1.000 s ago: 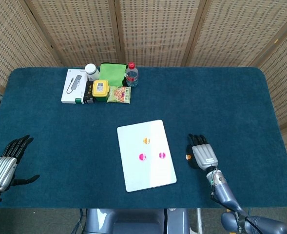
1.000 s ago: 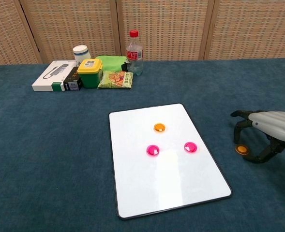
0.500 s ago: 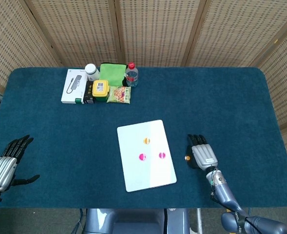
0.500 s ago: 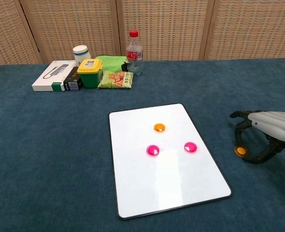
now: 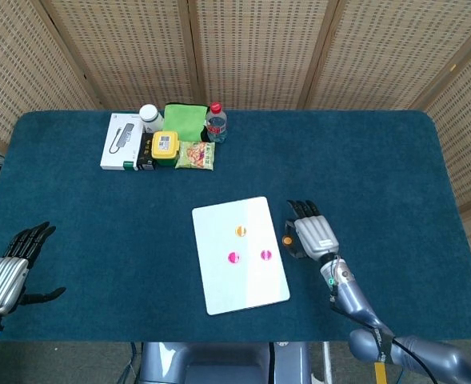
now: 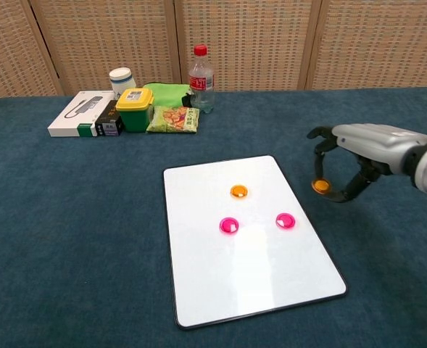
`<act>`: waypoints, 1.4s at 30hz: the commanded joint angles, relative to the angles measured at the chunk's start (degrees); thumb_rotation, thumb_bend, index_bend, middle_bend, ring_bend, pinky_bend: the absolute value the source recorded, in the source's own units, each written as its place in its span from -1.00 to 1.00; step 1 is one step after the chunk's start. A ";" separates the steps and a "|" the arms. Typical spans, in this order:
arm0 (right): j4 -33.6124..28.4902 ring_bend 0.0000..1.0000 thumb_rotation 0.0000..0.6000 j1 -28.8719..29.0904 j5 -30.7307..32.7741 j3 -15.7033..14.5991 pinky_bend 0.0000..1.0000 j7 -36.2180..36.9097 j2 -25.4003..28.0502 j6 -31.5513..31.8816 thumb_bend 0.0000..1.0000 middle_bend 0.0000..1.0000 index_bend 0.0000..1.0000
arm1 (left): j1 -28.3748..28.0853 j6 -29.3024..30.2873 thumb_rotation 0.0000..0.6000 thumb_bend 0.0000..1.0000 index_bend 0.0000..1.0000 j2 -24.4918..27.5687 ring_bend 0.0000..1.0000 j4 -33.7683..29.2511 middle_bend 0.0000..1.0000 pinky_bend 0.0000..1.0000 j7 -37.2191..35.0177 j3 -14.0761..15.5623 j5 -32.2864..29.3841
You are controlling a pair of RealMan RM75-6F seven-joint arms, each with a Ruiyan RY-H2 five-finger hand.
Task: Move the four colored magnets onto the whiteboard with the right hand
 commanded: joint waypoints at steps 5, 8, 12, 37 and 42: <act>-0.60 -1.00 1.00 10.76 12.87 5.01 -1.00 -11.46 -5.25 -3.93 -0.30 -0.87 0.14 | -0.09 -0.34 1.00 -1.00 -1.00 0.10 -1.00 -0.18 -1.00 -1.00 -0.26 -0.07 -0.40; 0.86 -1.00 1.00 14.44 16.77 5.78 -1.00 -14.66 -7.93 -4.00 -0.30 -0.87 0.14 | -0.16 -0.65 1.00 -1.00 -1.00 0.20 -1.00 -0.27 -1.00 -1.00 -0.43 -0.04 -0.58; 4.67 -1.00 1.00 18.78 21.95 6.80 -1.00 -17.10 -12.04 -4.28 -0.30 -0.87 0.14 | -0.33 -1.10 1.00 -1.00 -1.00 0.34 -1.00 -0.45 -1.00 -1.00 -0.61 -0.06 -0.83; 16.87 -1.00 1.00 29.37 30.60 6.85 -1.00 -21.57 -22.48 -2.67 -0.30 -0.86 0.14 | -0.61 -1.96 1.00 -1.00 -1.00 1.03 -1.00 -0.77 -1.00 -1.00 -2.03 0.19 -0.89; 18.39 -1.00 1.00 30.12 31.10 6.60 -1.00 -22.22 -23.40 -2.52 -0.30 -0.86 0.14 | -0.61 -1.93 1.00 -1.00 -1.00 1.10 -1.00 -0.73 -1.00 -1.00 -2.36 0.26 -0.75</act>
